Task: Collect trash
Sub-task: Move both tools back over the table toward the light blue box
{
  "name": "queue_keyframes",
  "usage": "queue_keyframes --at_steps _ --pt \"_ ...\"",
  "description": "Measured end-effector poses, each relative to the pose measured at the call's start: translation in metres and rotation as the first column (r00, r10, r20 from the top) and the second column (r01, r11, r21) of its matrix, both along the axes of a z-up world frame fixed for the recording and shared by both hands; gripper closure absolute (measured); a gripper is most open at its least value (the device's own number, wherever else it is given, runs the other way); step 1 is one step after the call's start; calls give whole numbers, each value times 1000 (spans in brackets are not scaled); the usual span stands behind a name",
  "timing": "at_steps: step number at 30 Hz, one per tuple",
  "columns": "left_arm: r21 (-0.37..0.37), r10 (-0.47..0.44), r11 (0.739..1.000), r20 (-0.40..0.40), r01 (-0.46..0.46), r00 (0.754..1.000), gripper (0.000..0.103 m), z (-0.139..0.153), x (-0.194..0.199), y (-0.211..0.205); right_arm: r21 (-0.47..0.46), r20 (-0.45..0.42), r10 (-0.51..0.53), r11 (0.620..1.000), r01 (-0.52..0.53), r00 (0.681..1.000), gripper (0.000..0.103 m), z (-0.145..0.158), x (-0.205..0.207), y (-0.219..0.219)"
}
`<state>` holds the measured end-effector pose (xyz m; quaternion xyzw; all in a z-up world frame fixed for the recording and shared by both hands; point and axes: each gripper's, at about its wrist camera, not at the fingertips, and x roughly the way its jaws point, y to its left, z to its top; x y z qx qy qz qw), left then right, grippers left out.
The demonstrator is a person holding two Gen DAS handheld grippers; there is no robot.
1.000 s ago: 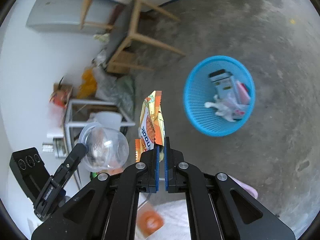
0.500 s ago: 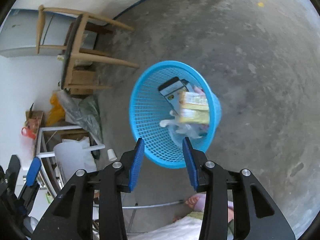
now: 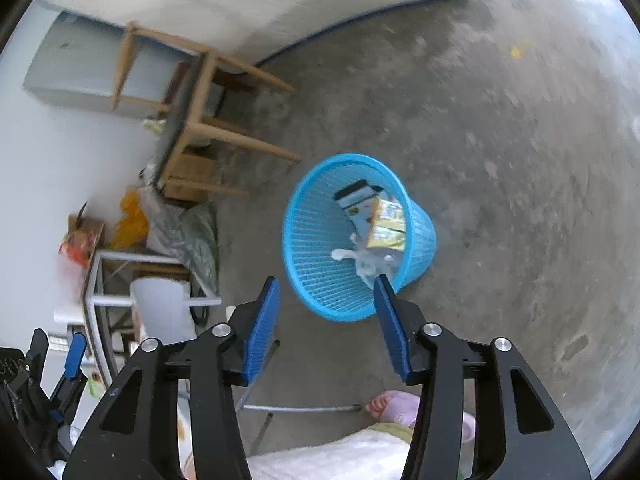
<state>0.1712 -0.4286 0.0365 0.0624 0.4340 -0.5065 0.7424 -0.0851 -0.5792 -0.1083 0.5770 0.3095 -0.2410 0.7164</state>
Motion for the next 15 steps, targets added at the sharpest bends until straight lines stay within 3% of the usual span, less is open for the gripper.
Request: queue_keyframes --at_steps 5,9,15 --pt "-91 89 992 33 -86 995 21 32 -15 75 -104 37 117 988 -113 992 47 43 6 32" --pt "-123 172 979 61 -164 983 16 45 -25 144 -167 73 240 960 -226 968 46 72 19 62" --pt "-124 357 931 98 -344 929 13 40 -40 257 -230 138 427 892 -390 894 45 110 47 107"
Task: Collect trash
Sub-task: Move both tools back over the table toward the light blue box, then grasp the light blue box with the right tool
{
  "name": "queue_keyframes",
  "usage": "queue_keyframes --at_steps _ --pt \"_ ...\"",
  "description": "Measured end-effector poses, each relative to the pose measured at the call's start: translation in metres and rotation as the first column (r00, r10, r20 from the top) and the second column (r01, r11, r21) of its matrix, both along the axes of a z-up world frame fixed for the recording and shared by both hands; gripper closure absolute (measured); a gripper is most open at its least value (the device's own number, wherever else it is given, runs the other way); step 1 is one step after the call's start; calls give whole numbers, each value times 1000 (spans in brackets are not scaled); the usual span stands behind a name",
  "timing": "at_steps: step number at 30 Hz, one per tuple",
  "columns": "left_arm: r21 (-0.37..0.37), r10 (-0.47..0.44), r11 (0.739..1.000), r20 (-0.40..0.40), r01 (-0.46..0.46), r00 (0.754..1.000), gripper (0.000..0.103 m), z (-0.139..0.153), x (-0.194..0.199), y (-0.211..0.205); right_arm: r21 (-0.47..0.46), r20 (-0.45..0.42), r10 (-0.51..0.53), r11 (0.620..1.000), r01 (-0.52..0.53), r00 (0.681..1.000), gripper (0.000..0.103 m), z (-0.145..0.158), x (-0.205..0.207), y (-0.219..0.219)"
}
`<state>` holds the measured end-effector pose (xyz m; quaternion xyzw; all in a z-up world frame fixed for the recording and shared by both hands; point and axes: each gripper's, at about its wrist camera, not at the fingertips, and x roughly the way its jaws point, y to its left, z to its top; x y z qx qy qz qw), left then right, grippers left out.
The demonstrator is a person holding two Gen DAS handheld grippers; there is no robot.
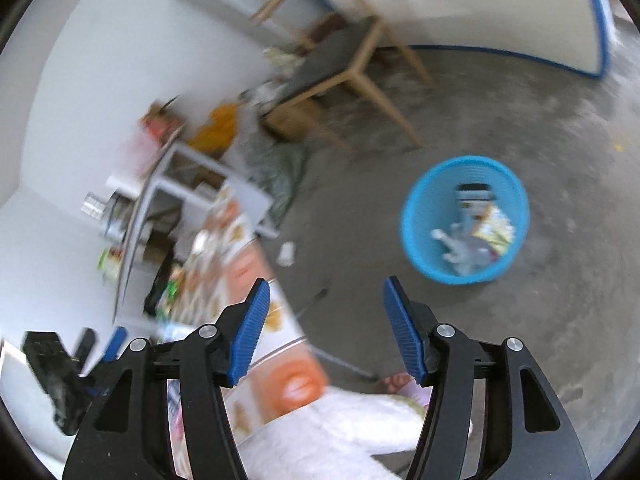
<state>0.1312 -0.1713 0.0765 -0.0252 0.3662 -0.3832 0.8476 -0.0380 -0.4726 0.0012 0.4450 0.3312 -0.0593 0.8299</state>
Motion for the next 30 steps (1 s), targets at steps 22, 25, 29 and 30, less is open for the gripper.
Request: queue_keyframes --at_steps 22,25,29,30 --pt "12 572 820 -7 -572 820 13 -77 -37 252 2 -107 627 776 -631 771 45 1 153 270" --pt "13 578 816 2 -578 816 13 -78 -31 260 15 -141 621 780 -625 771 45 -12 162 285" --pt "11 582 813 12 -583 813 13 -81 -24 266 11 -171 605 790 -613 778 45 -22 166 295" --pt "10 584 812 11 -584 812 13 -82 -23 268 4 -176 602 792 -611 779 45 -23 169 296"
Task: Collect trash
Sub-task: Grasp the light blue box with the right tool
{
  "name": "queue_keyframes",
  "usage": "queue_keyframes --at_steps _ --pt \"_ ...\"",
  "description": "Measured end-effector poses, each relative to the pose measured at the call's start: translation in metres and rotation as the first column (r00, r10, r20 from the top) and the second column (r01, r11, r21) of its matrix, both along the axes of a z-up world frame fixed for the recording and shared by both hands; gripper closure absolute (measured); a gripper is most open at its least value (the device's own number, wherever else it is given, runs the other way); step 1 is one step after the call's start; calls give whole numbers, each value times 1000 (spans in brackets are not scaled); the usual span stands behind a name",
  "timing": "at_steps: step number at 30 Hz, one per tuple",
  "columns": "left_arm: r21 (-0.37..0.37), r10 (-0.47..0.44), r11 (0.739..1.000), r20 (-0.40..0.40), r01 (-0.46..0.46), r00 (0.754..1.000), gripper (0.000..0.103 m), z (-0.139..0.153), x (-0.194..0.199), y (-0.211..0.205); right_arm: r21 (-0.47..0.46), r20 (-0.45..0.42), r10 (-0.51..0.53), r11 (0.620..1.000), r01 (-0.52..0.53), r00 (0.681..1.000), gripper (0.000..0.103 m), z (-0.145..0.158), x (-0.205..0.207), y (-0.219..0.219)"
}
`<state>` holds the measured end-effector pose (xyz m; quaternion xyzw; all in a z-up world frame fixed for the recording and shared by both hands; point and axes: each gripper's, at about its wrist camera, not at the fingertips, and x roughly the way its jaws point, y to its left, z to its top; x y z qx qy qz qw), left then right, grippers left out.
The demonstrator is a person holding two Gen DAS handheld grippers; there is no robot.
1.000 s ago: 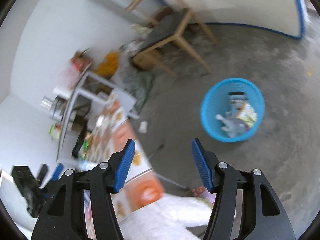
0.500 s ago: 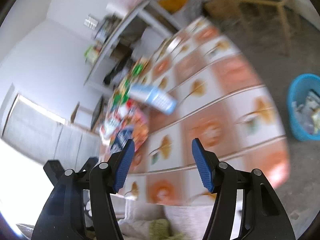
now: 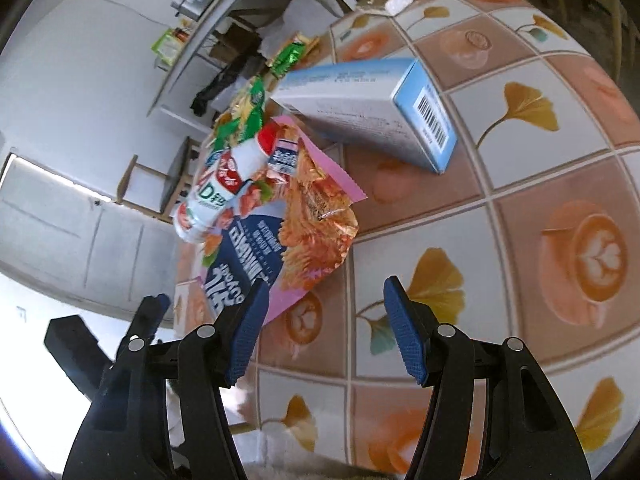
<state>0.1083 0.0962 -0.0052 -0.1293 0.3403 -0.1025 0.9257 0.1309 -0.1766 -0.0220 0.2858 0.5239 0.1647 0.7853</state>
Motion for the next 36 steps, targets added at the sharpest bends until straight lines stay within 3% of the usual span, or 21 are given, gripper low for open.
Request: queue_keyframes --at_steps 8,23,30,36 --pt "2 12 1000 -22 -12 1000 13 -8 7 9 -53 -17 -17 998 16 1000 45 -6 9 2" --pt "9 25 1000 -51 -25 998 13 -14 16 11 -186 59 49 982 -38 997 45 15 1 3" --pt "16 34 999 -56 -33 998 13 -15 16 13 -289 172 136 954 -82 976 45 51 -8 7" --pt "15 33 999 -56 -33 998 13 -14 16 14 -397 282 153 918 -30 947 45 83 8 -3"
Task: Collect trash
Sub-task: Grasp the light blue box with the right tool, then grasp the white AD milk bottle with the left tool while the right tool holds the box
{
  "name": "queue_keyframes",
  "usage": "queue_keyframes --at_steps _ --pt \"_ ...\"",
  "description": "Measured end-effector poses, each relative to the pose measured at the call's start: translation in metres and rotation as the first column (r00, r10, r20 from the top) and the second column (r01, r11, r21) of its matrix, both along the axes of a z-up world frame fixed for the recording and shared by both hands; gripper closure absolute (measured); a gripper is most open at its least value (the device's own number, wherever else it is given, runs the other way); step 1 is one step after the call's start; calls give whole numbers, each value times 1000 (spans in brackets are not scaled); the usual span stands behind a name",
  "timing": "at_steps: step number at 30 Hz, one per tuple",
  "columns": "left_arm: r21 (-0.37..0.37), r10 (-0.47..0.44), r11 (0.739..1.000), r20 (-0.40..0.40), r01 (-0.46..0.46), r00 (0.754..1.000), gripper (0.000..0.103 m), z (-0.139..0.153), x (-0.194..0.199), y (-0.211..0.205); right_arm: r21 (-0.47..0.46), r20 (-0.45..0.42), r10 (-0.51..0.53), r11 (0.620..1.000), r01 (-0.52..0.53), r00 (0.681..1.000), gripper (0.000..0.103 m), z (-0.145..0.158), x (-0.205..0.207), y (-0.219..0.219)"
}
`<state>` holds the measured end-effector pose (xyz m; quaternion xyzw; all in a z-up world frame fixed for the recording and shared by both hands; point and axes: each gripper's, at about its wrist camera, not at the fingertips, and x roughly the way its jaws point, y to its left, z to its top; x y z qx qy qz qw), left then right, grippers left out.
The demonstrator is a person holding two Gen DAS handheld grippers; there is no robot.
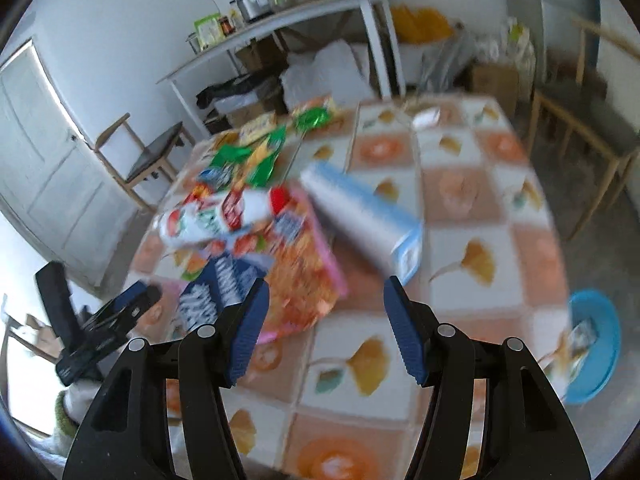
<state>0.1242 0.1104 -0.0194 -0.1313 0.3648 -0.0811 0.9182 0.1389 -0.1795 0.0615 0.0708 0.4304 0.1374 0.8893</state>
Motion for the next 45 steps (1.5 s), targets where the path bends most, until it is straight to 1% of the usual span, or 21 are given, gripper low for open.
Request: queue_keyframes --at_steps 3,7,11,13,16,21,26,28,32,34,36,38,40,41,43,44,45 --pt "-1 0 1000 -2 0 1000 13 1 -2 1 -58 10 13 998 -13 1000 45 1 19 -1" --pt "3 2 1000 2 -2 1000 13 1 -3 1 -126 -28 46 991 -49 999 45 -15 46 3" --pt "4 10 1000 3 -10 1000 13 2 -6 3 -164 -71 79 982 -90 994 44 -30 59 7" --pt "6 13 1000 2 -13 1000 13 1 -8 4 -202 -58 91 974 -101 994 45 -31 61 10" --pt "5 15 1000 -4 -15 1000 13 0 -9 5 -187 -79 94 976 -107 992 50 -31 64 10" --pt "6 12 1000 -5 -12 1000 13 0 -9 5 -210 -75 97 971 -111 992 51 -30 68 9" --pt "7 9 1000 -7 -9 1000 13 0 -8 4 -235 -91 105 964 -123 990 51 -35 73 9" --pt "8 9 1000 -8 -9 1000 13 0 -8 4 -232 -103 108 964 -129 989 56 -37 74 8" --pt "7 11 1000 -10 -11 1000 13 0 -8 4 -215 -110 103 969 -125 989 62 -38 74 7" --pt "5 11 1000 -13 -10 1000 13 -1 -7 3 -185 -117 102 975 -122 988 68 -37 73 4" --pt "6 9 1000 -14 -9 1000 13 -2 -7 2 -124 -136 83 987 -101 987 71 -37 72 -4" --pt "5 8 1000 -16 -8 1000 13 -2 -7 1 -51 -161 56 997 -65 985 72 -37 73 -16" --pt "2 6 1000 -18 -6 1000 13 -3 -7 1 46 -197 36 999 -28 980 72 -39 72 -31" --pt "2 5 1000 -19 -5 1000 13 -3 -6 2 126 -229 27 992 3 973 72 -43 71 -43" --pt "0 3 1000 -20 -3 1000 13 -3 -6 2 223 -271 19 974 44 962 72 -48 69 -58" --pt "-1 2 1000 -21 -2 1000 13 -3 -6 2 288 -301 15 955 76 954 73 -54 66 -68" --pt "-3 1 1000 -22 -1 1000 13 -4 -5 2 334 -322 14 937 99 947 73 -58 65 -76"
